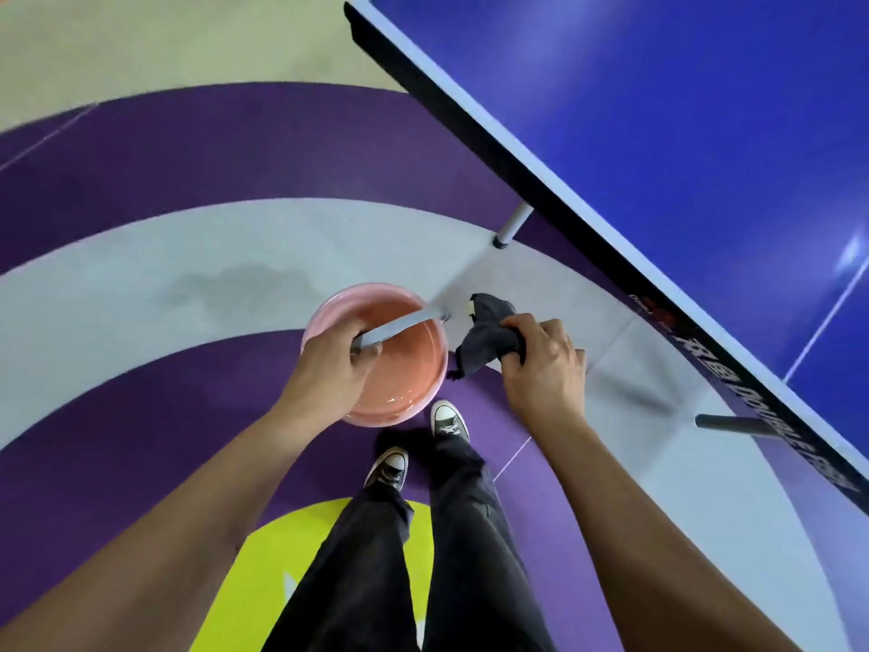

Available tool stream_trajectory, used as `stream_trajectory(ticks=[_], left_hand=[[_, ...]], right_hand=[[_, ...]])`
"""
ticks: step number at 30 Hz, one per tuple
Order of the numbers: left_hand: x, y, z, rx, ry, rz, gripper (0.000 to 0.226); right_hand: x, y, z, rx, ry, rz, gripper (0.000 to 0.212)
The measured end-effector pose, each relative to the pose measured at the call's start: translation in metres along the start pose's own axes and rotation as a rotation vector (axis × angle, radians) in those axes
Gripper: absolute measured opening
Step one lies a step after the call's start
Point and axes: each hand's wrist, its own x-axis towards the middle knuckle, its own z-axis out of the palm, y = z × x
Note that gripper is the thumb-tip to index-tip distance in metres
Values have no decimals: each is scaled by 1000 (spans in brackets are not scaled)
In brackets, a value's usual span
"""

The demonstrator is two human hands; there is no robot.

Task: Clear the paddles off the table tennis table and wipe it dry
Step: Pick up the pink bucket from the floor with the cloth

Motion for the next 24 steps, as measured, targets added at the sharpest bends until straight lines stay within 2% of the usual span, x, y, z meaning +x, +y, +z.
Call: stream_trajectory(ticks=[4,10,15,18,24], left_hand=[[-42,51,-17,53,-53,148,10],[-97,117,-16,108,-156,373,6],[-145,182,13,179,-242,525,3],[-183,220,38,227,-291,592,11],[-266,288,96,317,-408,810,4]], right_hand=[[-62,16,-53,29,119,150,42],[-156,60,-118,101,319,373,40],[-241,113,-157,161,467,574,40],[-299,144,-173,196,542,685,42],[-426,222,-184,277,693,845,36]])
